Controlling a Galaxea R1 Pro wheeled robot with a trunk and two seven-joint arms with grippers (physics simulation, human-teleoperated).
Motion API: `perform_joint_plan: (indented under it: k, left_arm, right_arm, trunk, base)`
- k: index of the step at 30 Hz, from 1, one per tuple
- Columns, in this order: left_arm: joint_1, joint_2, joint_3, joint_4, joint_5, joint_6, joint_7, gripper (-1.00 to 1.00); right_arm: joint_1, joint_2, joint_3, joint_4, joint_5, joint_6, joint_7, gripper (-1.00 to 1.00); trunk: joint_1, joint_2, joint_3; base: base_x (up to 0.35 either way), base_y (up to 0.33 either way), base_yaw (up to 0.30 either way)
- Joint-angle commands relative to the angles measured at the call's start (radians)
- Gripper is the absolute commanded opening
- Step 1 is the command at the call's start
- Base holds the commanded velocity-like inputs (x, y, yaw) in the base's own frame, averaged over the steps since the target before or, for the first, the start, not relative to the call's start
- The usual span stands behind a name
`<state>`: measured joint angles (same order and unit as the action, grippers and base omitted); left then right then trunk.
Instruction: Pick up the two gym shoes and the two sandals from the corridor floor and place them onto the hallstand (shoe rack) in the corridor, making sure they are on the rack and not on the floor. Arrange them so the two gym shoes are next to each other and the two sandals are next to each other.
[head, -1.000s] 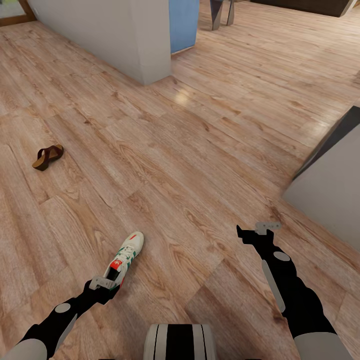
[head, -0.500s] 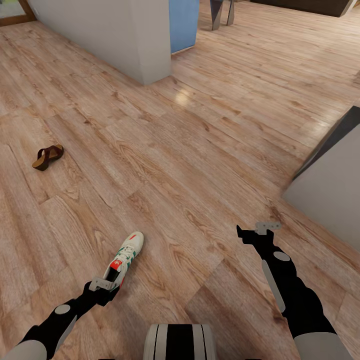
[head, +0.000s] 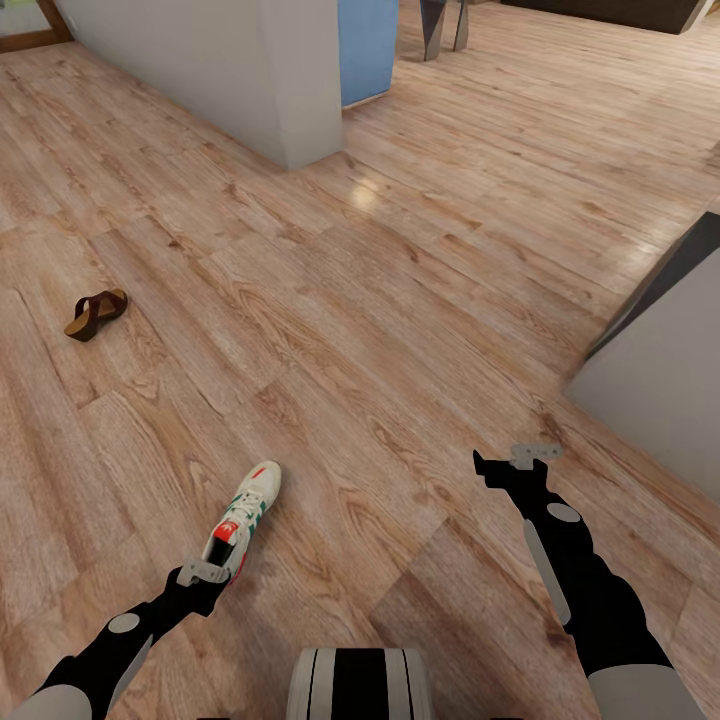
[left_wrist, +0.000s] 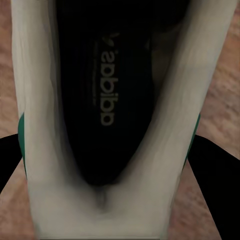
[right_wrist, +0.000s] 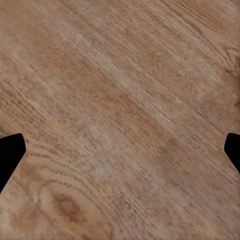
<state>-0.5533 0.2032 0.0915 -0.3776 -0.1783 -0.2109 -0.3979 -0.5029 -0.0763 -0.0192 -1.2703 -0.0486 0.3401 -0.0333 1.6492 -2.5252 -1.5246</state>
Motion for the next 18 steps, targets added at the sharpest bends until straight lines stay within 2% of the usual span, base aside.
perform_joint_plan:
  k: [1, 8, 14, 18]
  left_arm:
    - [0.0, -0.001, 0.008, 0.0, -0.012, -0.005, -0.005, -1.0]
    - [0.0, -0.001, 0.008, 0.0, -0.012, -0.006, -0.004, -1.0]
    - [0.0, -0.001, 0.012, -0.007, -0.01, -0.006, -0.004, -1.0]
    - [0.0, -0.001, 0.015, -0.009, -0.01, -0.006, -0.004, -1.0]
  right_arm:
    - [0.0, 0.0, 0.001, -0.001, -0.005, 0.005, -0.003, 1.0]
    - [0.0, 0.0, 0.001, 0.002, -0.003, 0.005, -0.003, 1.0]
    - [0.0, 0.001, 0.005, 0.082, -0.005, 0.003, -0.002, 1.0]
    - [0.0, 0.001, 0.005, 0.088, -0.005, 0.002, -0.001, 1.0]
  trunk:
    - [0.0, 0.0, -0.001]
    - [0.0, 0.0, -0.001]
    - [0.0, 0.0, -0.001]
    - [0.0, 0.0, -0.001]
  base:
    - [0.0, 0.0, 0.0]
    - [0.0, 0.0, 0.0]
    - [0.0, 0.0, 0.0]
    - [0.0, 0.0, 0.0]
